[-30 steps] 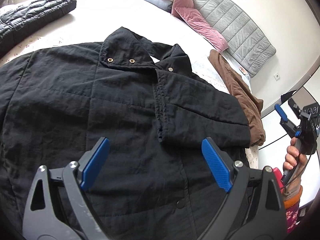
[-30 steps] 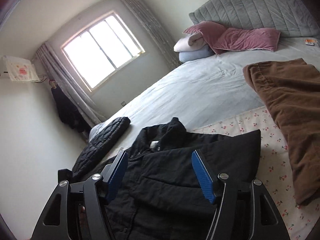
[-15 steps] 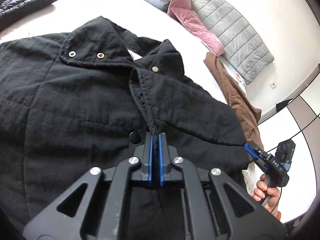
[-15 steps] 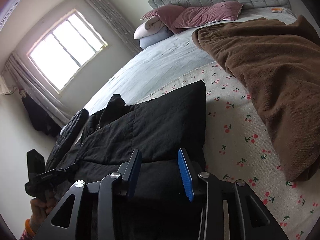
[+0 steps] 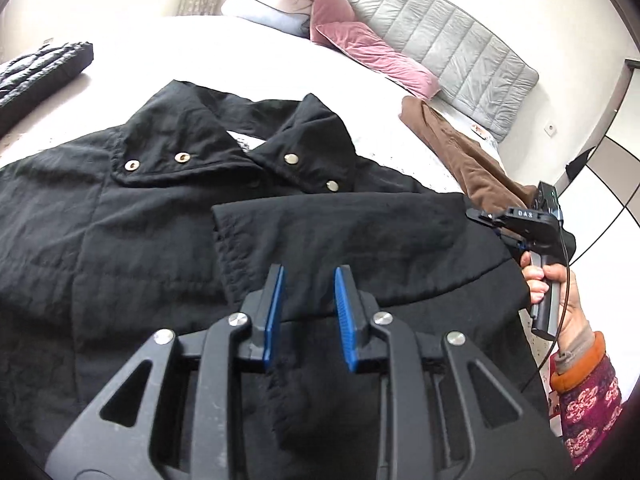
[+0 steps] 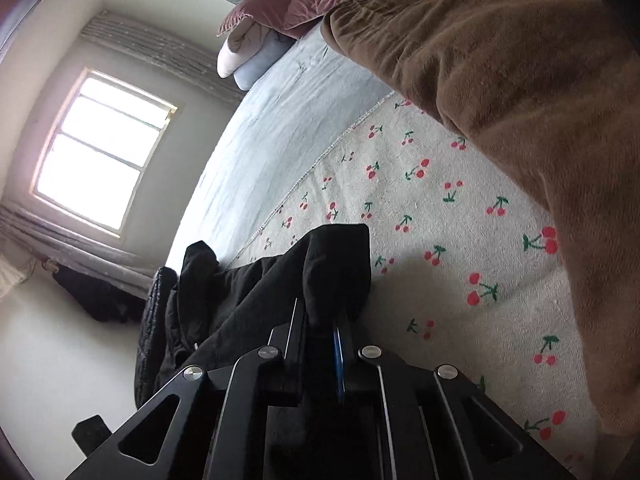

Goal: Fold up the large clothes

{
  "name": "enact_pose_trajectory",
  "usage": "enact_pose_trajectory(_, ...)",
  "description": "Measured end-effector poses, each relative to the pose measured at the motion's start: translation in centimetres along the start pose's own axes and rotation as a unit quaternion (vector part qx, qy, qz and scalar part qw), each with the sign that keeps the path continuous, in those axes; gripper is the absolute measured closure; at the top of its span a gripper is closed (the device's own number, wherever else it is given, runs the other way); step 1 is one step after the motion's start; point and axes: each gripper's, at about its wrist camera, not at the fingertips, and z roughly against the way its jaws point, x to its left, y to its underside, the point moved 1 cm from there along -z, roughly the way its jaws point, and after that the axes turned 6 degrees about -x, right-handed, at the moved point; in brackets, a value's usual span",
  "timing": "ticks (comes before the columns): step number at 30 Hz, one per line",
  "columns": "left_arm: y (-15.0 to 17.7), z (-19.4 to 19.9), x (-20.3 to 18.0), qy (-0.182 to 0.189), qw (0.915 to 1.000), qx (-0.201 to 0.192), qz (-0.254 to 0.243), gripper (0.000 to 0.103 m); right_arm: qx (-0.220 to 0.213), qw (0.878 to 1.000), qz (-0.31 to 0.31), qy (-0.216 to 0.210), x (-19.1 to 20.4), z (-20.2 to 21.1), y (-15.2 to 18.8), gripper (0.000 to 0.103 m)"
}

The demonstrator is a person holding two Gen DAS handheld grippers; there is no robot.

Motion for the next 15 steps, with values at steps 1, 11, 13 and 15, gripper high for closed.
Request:
enact_pose_trajectory(1,0.2,-1.1,-0.4,0.002,0.9999,0.014,-0.006,0.076,-0.019,0.999,0.029,0.009,0.7,0.1,-0.4,0.095)
enact_pose_trajectory(11,0.8,-0.7,-4.4,0.001,0.9967,0.0,-0.082,0.038,-0.049,0.986,0.16,0.012,5.4,7.3,3.0,0.086)
enact_pose_trajectory(13,1.5,-0.8,-5.1,0.007,0.9953,0.011,-0.096,0.035,-0.03,0.978,0.207,0.006,7.2,7.9,6.1,0.073)
enact_pose_trajectory(15,2.6,-1.7,-5.1,0.012,0.9953,0.039,-0.087,0.034,-0.001,0.97,0.242,0.011,7.6,8.1,9.0,0.057)
